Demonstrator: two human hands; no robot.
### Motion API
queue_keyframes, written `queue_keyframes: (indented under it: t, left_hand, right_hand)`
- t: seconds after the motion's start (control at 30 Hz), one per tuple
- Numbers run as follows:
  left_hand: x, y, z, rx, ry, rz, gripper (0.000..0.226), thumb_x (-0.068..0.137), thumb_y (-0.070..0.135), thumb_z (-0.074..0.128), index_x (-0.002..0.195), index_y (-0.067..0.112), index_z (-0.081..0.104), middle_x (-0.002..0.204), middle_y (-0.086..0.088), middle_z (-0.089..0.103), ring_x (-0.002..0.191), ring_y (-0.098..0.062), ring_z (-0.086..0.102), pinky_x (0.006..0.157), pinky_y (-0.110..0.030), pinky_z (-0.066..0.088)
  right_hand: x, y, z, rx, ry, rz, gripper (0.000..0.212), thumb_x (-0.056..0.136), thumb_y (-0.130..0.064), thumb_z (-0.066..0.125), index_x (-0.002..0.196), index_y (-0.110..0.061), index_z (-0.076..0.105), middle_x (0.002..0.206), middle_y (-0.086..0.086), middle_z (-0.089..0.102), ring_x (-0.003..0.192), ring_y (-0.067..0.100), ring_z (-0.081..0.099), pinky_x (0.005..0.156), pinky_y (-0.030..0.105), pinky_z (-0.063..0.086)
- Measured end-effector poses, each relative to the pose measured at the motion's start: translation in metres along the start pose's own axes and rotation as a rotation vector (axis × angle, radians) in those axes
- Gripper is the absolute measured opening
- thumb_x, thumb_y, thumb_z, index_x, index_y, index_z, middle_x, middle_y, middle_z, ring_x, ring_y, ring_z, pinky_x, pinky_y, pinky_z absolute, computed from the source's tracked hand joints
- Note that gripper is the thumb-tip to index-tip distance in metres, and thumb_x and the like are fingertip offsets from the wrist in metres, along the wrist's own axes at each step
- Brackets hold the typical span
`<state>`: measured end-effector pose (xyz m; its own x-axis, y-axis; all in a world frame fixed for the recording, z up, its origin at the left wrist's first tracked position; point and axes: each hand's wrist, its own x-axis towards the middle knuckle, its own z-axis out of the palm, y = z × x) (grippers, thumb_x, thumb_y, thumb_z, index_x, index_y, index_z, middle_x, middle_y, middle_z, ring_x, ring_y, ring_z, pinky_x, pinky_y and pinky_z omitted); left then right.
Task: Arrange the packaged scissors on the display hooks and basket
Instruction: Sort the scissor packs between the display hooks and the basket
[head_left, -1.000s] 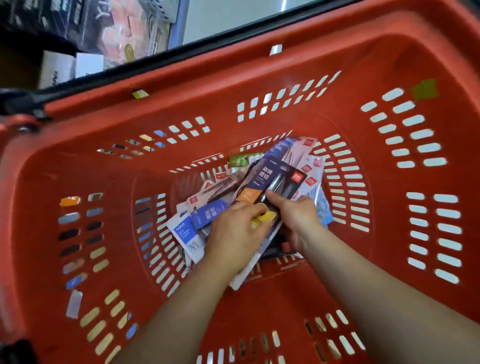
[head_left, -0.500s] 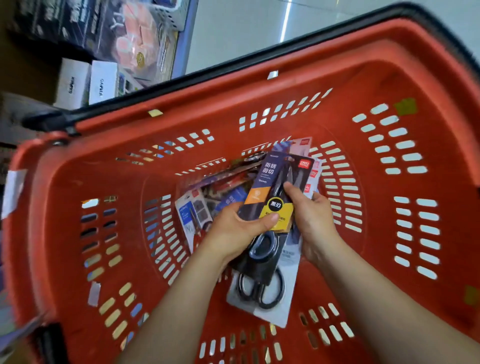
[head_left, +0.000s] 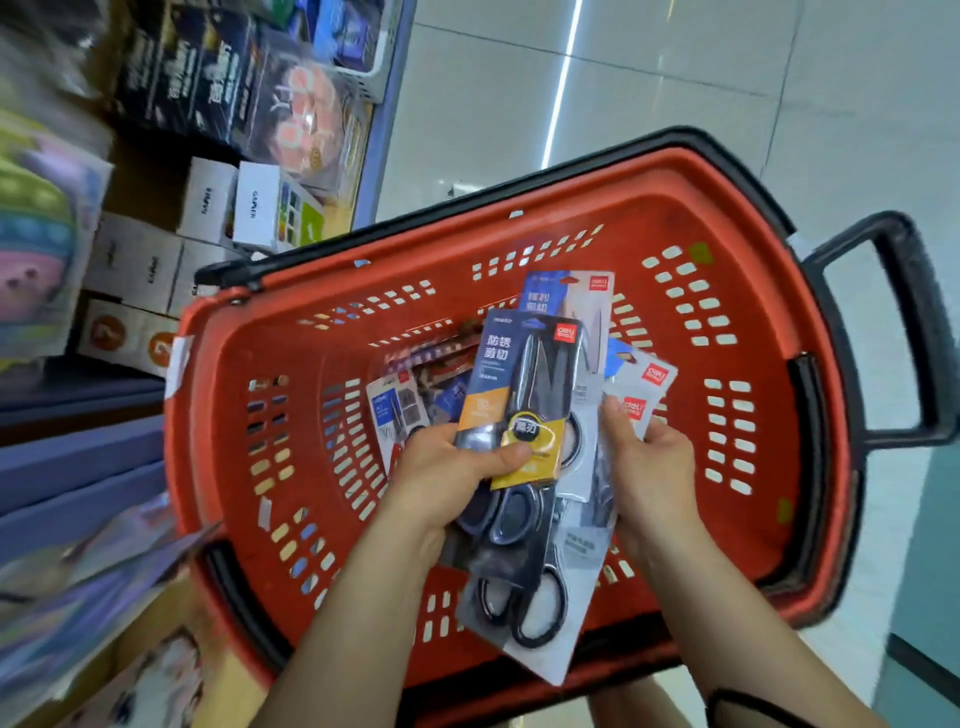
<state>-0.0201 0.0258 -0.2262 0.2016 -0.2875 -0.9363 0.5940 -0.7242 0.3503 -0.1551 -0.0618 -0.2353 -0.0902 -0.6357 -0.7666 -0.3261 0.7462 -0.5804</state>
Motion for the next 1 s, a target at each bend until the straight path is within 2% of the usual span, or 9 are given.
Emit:
queue_keyframes:
  t: [0.07,0.27,0.37,0.43,0.57,0.67,0.77,0.9,1.0]
  left_hand:
    - [-0.015,0.007,-0.006,-0.005,0.001,0.025,0.028,0.069,0.005,0.084,0.095,0.003,0.074,0.093,-0.014,0.076,0.091,-0.034,0.072,0.089,-0.047,0.057]
    - [-0.065,0.023,-0.036,0.020,-0.122,0.082,0.036,0.055,0.006,0.081,0.090,0.005,0.073,0.090,-0.014,0.076,0.077,-0.027,0.072,0.064,-0.028,0.057]
    - [-0.089,0.027,-0.044,0.083,-0.217,0.054,0.042,0.058,-0.002,0.078,0.098,0.010,0.072,0.094,-0.011,0.076,0.079,-0.024,0.073,0.065,-0.027,0.057]
    - [-0.103,0.031,-0.044,0.154,-0.241,0.055,0.052,0.067,-0.011,0.076,0.111,0.016,0.067,0.099,-0.007,0.076,0.087,-0.021,0.073,0.070,-0.027,0.056]
    - [-0.125,0.037,-0.041,0.186,-0.148,0.125,0.049,0.071,-0.006,0.079,0.112,0.019,0.067,0.096,-0.002,0.077,0.087,-0.019,0.074,0.073,-0.030,0.056]
    - [-0.141,0.039,-0.039,0.143,-0.020,0.246,0.039,0.073,0.000,0.080,0.108,0.015,0.067,0.096,-0.002,0.076,0.089,-0.020,0.073,0.079,-0.032,0.058]
    - [-0.159,0.043,-0.035,0.011,0.116,0.328,0.017,0.083,0.003,0.072,0.095,0.009,0.062,0.086,-0.005,0.075,0.074,-0.013,0.070,0.064,-0.026,0.055]
    - [-0.194,0.056,-0.025,-0.029,0.142,0.380,0.004,0.093,0.006,0.062,0.091,0.009,0.062,0.078,-0.002,0.074,0.069,-0.011,0.068,0.062,-0.026,0.053]
    - [-0.228,0.073,-0.017,-0.125,0.215,0.424,0.009,0.095,0.014,0.061,0.088,0.014,0.067,0.078,-0.001,0.075,0.072,-0.014,0.068,0.065,-0.028,0.052]
  right_hand:
    - [-0.007,-0.003,-0.008,-0.003,0.051,-0.039,0.026,0.093,-0.033,0.064,0.096,-0.009,0.074,0.093,0.002,0.078,0.091,0.023,0.074,0.089,0.050,0.057]
    - [-0.025,-0.031,-0.020,0.080,0.080,-0.068,0.026,0.101,-0.031,0.055,0.089,-0.013,0.071,0.089,-0.001,0.077,0.083,0.018,0.074,0.079,0.038,0.058]
    - [-0.038,-0.051,-0.016,0.186,-0.011,-0.032,0.031,0.100,-0.035,0.055,0.106,-0.010,0.071,0.101,0.006,0.077,0.095,0.026,0.073,0.089,0.046,0.057]
    - [-0.050,-0.064,-0.014,0.197,-0.141,-0.021,0.027,0.093,-0.032,0.067,0.109,-0.011,0.071,0.102,0.007,0.077,0.094,0.025,0.074,0.085,0.043,0.059]
    - [-0.076,-0.084,-0.010,0.091,-0.282,-0.127,0.014,0.086,-0.003,0.071,0.095,-0.013,0.072,0.088,0.002,0.078,0.076,0.017,0.074,0.063,0.029,0.060]
    - [-0.094,-0.103,-0.010,0.025,-0.272,-0.245,0.011,0.088,-0.008,0.071,0.093,-0.018,0.072,0.089,-0.001,0.078,0.081,0.016,0.075,0.067,0.030,0.060]
    - [-0.119,-0.125,-0.011,0.016,-0.296,-0.285,0.009,0.090,-0.017,0.070,0.098,-0.016,0.073,0.094,0.003,0.078,0.087,0.023,0.075,0.076,0.038,0.061]
    - [-0.163,-0.155,-0.019,0.012,-0.334,-0.323,0.012,0.093,-0.026,0.066,0.090,-0.016,0.071,0.082,-0.001,0.078,0.075,0.014,0.074,0.061,0.024,0.057]
    - [-0.197,-0.180,-0.030,0.022,-0.459,-0.304,0.006,0.090,-0.016,0.068,0.096,-0.013,0.071,0.085,-0.001,0.078,0.074,0.011,0.074,0.058,0.019,0.055]
